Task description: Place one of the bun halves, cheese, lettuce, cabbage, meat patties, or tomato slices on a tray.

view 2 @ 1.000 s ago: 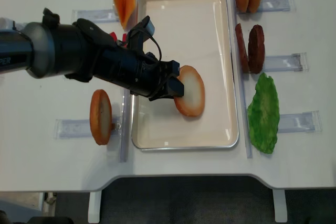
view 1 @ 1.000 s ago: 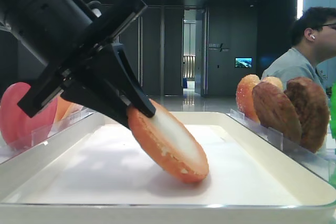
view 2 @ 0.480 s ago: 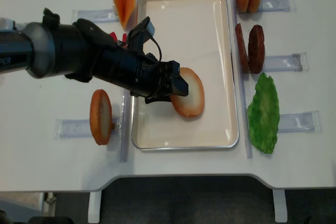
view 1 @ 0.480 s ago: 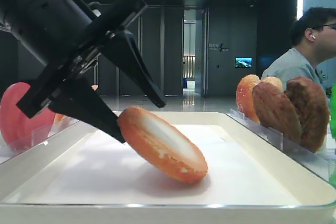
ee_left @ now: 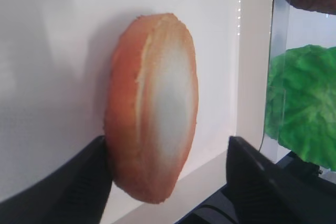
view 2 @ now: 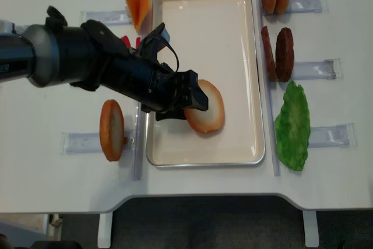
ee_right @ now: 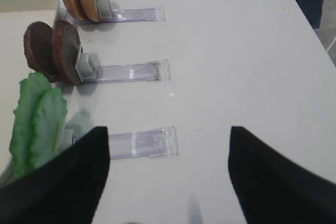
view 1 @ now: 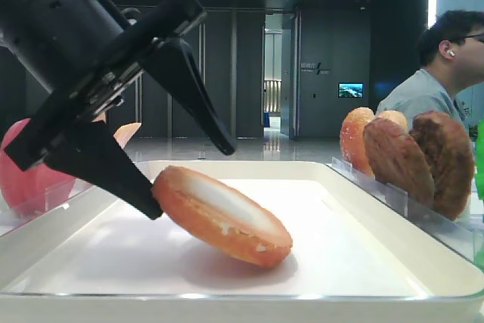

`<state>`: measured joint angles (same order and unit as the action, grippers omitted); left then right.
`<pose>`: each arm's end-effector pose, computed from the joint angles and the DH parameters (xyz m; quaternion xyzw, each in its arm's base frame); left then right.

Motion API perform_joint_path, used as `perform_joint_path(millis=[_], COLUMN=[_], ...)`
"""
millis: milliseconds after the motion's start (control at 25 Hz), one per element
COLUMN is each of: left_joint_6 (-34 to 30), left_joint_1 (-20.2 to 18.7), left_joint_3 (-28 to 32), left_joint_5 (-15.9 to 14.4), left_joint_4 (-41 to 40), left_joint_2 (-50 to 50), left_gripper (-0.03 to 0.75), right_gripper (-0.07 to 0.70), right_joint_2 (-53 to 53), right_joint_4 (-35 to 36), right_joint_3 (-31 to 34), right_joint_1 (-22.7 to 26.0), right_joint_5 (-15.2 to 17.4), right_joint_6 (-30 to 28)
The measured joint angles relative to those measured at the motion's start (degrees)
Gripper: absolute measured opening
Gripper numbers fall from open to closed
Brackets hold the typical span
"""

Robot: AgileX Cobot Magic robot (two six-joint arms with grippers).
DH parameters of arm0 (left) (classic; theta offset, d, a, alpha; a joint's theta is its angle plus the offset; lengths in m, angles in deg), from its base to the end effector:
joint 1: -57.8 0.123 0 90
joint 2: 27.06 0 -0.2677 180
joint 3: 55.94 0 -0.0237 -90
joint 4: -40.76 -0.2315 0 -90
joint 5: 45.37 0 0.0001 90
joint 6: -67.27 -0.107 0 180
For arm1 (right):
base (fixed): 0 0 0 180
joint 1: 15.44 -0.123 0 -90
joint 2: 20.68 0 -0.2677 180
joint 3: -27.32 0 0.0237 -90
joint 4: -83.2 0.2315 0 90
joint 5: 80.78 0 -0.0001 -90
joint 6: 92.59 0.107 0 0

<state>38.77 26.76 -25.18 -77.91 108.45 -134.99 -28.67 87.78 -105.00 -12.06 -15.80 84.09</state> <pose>0.2262 -0.1984 0.1373 0.0247 0.9399 -0.3359 0.0561 0.0050 0.0075 0.2560 -0.0028 0.8682 0.0109 0.4962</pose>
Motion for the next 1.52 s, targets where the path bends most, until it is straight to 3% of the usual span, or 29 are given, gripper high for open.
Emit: perform_joint_path(millis=[600,760,920,1160,1360,1520], left_joint_6=[16.59,22.71,32.12,41.91,45.32,46.62], left_joint_1=[0.00,0.00,0.00,0.00,0.00,0.00], left_joint_3=[0.00,-0.56,-3.82,-10.79,-15.55,-17.70], left_joint_5=[-0.51,-1.76,-7.60,-22.95,-33.90,-37.06], left_joint_4=[-15.86,-23.57,-35.76,-52.85,-60.48,-64.65], left_joint_2=[6.88,9.62,12.85,16.99,20.29,21.96], left_gripper=[0.545,0.545,0.545,0.545,0.545,0.545], right_gripper=[0.470,0.470,0.470,0.470,0.470,0.470], right_joint_2=[0.00,0.00,0.00,0.00,0.00,0.00], right_joint_4=[0.00,0.00,0.00,0.00,0.00,0.00], right_joint_3=[0.00,0.00,0.00,0.00,0.00,0.00], right_joint_1=[0.00,0.00,0.00,0.00,0.00,0.00], right_joint_5=[0.00,0.00,0.00,0.00,0.00,0.00], right_joint_6=[0.00,0.00,0.00,0.00,0.00,0.00])
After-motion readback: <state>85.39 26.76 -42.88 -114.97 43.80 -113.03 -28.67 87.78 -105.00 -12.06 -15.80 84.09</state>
